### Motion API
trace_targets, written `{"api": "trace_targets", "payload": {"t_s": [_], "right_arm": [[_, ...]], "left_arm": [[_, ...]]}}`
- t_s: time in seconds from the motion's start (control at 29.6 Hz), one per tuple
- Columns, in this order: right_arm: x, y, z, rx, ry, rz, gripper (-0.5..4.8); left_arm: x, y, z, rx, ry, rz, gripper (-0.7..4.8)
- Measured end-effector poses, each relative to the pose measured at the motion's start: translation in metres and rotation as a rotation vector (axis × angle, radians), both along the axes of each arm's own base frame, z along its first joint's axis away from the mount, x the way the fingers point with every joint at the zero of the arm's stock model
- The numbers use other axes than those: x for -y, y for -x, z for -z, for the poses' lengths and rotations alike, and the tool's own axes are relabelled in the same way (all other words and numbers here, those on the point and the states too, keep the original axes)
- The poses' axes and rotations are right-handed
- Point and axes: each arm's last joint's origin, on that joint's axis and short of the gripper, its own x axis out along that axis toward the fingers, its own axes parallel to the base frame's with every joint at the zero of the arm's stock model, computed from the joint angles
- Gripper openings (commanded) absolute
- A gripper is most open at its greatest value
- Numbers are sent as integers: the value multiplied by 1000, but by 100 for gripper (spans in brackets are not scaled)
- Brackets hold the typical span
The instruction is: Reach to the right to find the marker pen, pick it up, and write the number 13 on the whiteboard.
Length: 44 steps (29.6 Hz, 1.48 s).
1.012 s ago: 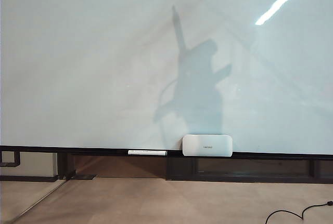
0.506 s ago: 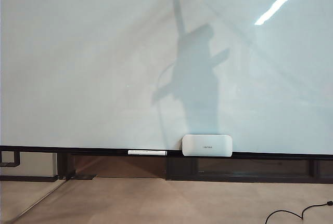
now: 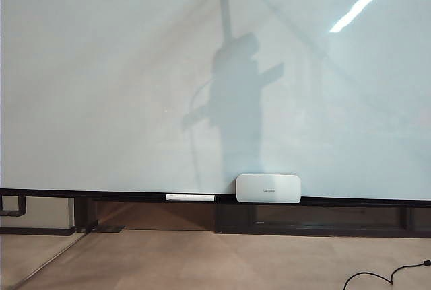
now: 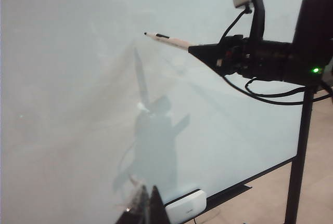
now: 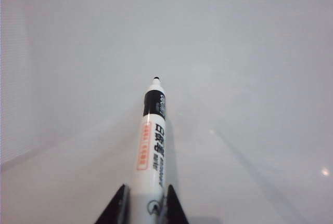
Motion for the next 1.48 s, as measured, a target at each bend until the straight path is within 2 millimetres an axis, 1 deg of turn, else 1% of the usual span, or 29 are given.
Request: {"api": "trace_targets", "payload": {"t_s": [0.17, 0.47, 0.74, 1.11, 1.32, 1.48], "right_arm": [[0, -2, 3, -10, -3, 34, -2], [-3, -5, 6, -10, -4, 31, -2], [-6, -7, 9, -9, -5, 34, -2], [-5, -7, 9, 1, 10, 57, -1], [-6, -9, 9, 33, -8, 57, -2], [-7, -12, 12, 29, -7, 65, -2]], "left_arm": [[1, 1, 0, 18, -21, 42, -6], [1, 2, -4, 58, -8, 41, -6], [1, 0, -2, 42, -18, 41, -6], [1, 0, -2, 42, -19, 41, -6], [1, 0, -2, 43, -18, 41, -6], [1, 1, -3, 44, -18, 41, -6]]}}
